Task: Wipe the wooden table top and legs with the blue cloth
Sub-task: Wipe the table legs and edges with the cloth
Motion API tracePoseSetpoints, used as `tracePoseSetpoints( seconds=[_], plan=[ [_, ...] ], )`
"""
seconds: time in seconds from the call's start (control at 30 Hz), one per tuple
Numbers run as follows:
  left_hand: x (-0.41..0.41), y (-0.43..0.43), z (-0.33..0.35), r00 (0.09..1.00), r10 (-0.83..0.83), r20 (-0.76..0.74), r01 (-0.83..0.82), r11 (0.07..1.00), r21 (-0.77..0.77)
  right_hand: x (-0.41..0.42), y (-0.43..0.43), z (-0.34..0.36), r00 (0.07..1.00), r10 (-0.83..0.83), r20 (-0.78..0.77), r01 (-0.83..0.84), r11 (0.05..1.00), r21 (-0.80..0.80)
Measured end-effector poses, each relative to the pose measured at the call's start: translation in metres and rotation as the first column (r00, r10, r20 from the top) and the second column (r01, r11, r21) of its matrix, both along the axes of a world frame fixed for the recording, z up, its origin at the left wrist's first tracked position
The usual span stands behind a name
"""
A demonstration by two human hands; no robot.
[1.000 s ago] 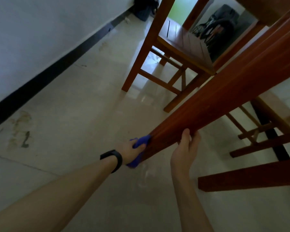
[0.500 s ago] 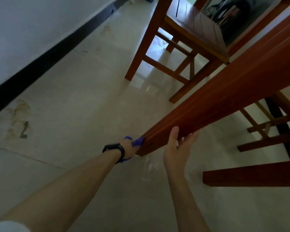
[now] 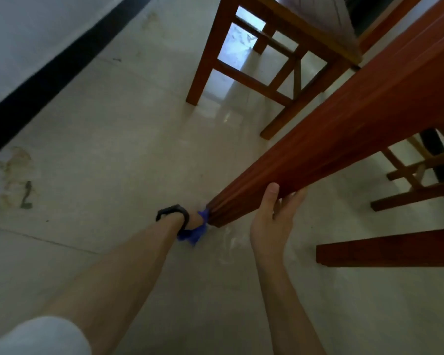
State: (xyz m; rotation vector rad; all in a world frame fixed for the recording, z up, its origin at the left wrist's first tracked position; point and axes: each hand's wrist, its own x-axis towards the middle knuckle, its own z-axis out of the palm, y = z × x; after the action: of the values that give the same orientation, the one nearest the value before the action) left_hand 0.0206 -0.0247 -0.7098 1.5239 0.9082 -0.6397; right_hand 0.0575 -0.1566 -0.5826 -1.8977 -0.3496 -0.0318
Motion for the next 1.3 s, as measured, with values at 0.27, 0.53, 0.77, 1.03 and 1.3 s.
tracePoseSetpoints(
  seconds=[0.27, 0.53, 0.77, 1.03, 1.3],
  plan=[
    [0.009, 0.018, 0.008, 0.919, 0.31, 0.244, -0.359, 0.914, 0.189, -0.003, 0.002, 0.0, 1.0, -0.019, -0.003, 0.019, 1.0, -0.001],
    [-0.025, 0.025, 0.001, 0.974, -0.14, -0.179, 0.129, 0.989, -0.072, -0.005, -0.015, 0.001, 0.994, 0.033, -0.101, -0.047, 0.989, -0.143],
    [-0.038, 0.013, 0.033, 0.992, -0.077, -0.104, 0.08, 0.997, 0.018, -0.022, -0.035, -0.03, 0.947, 0.064, -0.315, -0.115, 0.982, -0.147],
    [-0.069, -0.043, 0.077, 0.98, 0.108, -0.168, -0.136, 0.977, -0.163, -0.098, -0.027, -0.077, 0.529, 0.223, -0.819, 0.005, 0.964, 0.266],
    [-0.156, -0.061, 0.119, 0.832, -0.031, -0.554, -0.014, 0.997, -0.077, -0.203, -0.073, -0.054, 0.36, 0.156, -0.92, -0.061, 0.988, 0.143]
  ],
)
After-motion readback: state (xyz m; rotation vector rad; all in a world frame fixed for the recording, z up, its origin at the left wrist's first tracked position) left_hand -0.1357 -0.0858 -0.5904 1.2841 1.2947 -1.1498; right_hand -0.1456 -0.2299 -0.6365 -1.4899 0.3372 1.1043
